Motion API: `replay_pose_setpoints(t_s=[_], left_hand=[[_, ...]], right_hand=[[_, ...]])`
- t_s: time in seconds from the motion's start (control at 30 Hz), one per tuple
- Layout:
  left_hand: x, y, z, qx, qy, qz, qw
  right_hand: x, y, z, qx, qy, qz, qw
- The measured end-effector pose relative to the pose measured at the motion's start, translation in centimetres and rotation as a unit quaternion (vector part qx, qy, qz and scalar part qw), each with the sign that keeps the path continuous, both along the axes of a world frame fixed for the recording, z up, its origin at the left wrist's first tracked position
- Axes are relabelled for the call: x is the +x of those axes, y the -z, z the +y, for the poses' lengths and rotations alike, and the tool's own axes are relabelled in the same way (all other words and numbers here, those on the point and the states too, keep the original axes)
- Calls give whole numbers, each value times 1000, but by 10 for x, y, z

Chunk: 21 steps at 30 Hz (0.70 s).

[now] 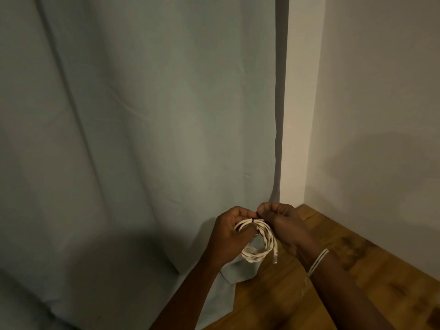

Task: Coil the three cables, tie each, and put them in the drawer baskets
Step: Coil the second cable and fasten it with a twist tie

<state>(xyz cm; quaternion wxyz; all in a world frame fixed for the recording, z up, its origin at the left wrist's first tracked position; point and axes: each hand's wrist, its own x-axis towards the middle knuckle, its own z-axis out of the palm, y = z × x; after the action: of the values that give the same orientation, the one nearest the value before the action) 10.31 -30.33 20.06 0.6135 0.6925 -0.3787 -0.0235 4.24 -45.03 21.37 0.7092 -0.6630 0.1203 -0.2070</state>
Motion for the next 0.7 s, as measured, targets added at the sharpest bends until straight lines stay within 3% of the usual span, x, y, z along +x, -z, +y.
replay_pose_setpoints(t_s=[0.17,0.37,0.7], left_hand=[[4,-2,2,20,20,16,999],[-1,-7,5,46,32,-35,998],[-3,-6,3,-3,-31,-160,987]], right_hand=[[2,3,4,-149,51,-36,987],[2,3,5,-272,73,-55,958],[0,2,2,-84,-34,-36,995]])
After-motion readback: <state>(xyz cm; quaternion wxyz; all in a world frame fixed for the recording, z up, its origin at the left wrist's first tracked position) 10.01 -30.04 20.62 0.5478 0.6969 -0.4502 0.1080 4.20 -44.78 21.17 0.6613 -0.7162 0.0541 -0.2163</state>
